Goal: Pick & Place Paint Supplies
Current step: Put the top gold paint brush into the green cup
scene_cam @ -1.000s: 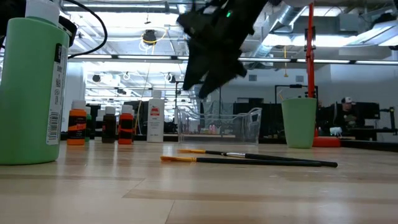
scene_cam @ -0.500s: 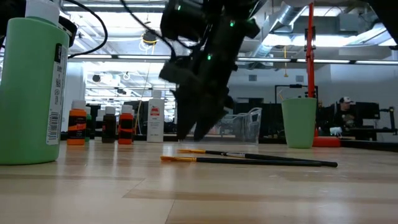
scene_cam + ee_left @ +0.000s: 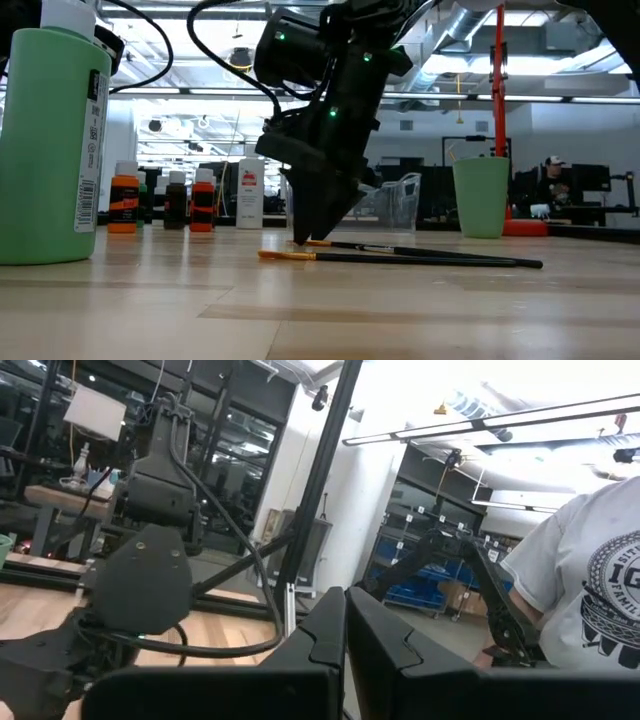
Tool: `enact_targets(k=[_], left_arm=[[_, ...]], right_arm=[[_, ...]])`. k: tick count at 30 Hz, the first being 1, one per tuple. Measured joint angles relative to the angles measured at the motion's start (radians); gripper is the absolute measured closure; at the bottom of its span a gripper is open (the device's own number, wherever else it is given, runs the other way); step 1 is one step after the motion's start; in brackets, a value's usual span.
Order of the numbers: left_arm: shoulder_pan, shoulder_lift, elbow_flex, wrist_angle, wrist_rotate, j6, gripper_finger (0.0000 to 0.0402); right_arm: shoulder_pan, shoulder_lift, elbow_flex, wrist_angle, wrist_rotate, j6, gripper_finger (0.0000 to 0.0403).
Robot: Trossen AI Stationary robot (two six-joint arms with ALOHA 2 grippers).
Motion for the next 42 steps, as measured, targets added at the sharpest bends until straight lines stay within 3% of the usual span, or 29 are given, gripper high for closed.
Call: enact_targets(k=[5,8,15,20,30,37,42], left_arm=[[0.0,0.0,0.0,0.001,0.0,0.0,0.04],[0.0,0.0,0.0,0.001,0.0,0.0,0.04],[0.0,0.0,0.0,0.001,0.0,0.0,0.04],[0.0,0.0,0.0,0.001,0.0,0.0,0.04],[0.0,0.0,0.0,0.001,0.0,0.0,0.04],[0.0,0.0,0.0,0.001,-0.001,0.0,0.04],[0.0,0.0,0.0,0.001,0.0,0.0,0.04]], right_arm=[[-0.016,-0.001,-0.001,-0.02,-0.012,0.001,0.0369],[-0.017,0.0,-0.001,-0.025,-0.013,-0.013,0.0395],[-0.023,-0.017,-0.004,-0.047,0.002,-0.045,0.0401],[-0.017,-0.082,-0.011,-0.059,0.072,-0.064,0.0402],[-0.026,-0.383,-0.007,-0.006,0.21,-0.097,0.0403],[-0.026,-0.631,-0.009,-0.022,0.39,-0.167,0.0403],[-0.026,-0.815,-0.091,-0.013,0.502,-0.213,0.0403]])
